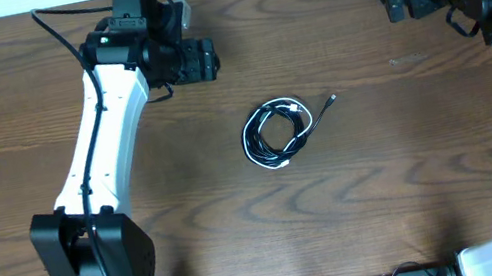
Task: Untangle cables
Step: 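Lower the left gripper down onto the black and white cable bundle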
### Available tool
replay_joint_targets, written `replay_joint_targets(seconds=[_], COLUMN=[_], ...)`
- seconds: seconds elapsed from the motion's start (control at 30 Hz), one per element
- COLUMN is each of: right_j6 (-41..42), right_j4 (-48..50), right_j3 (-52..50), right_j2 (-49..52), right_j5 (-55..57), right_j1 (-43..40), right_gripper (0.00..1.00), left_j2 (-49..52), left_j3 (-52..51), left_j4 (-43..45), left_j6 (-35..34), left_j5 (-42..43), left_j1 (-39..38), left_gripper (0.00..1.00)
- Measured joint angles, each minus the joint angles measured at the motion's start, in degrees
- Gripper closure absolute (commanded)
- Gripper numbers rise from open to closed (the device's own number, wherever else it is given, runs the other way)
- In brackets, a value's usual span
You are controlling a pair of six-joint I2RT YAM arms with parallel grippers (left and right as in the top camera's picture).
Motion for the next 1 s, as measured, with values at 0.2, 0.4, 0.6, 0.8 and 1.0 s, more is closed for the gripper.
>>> replay_joint_targets(seconds=[0.2,0.4,0.6,0.8,1.0], right_j6=[0.0,0.0,0.0,0.0,0.0], right_j4=[0.0,0.0,0.1,0.2,0.2], right_j3=[0.0,0.0,0.0,0.0,0.0], right_j2=[0.0,0.0,0.0,0.0,0.0], right_j5=[0.2,0.3,0.4,0.4,0.4], right_j1=[0.0,0.0,0.0,0.0,0.0], right_gripper=[0.01,0.01,0.01,0.01,0.01], left_j2=[0.9,4.4,5.9,7.1,9.4], left_j3=[0.0,0.0,0.0,-0.6,-4.0], left_j4=[-1.4,-3.3,-3.8,-4.3,-4.2], left_j6=[1.1,1.5,1.7,2.4,2.8], left_j5=[0.2,-0.1,-0.2,0.6,1.4], left_j1=[-2.5,-4.2,-5.0,-5.6,-6.8], left_gripper=[0.21,0.23,0.24,0.26,0.27])
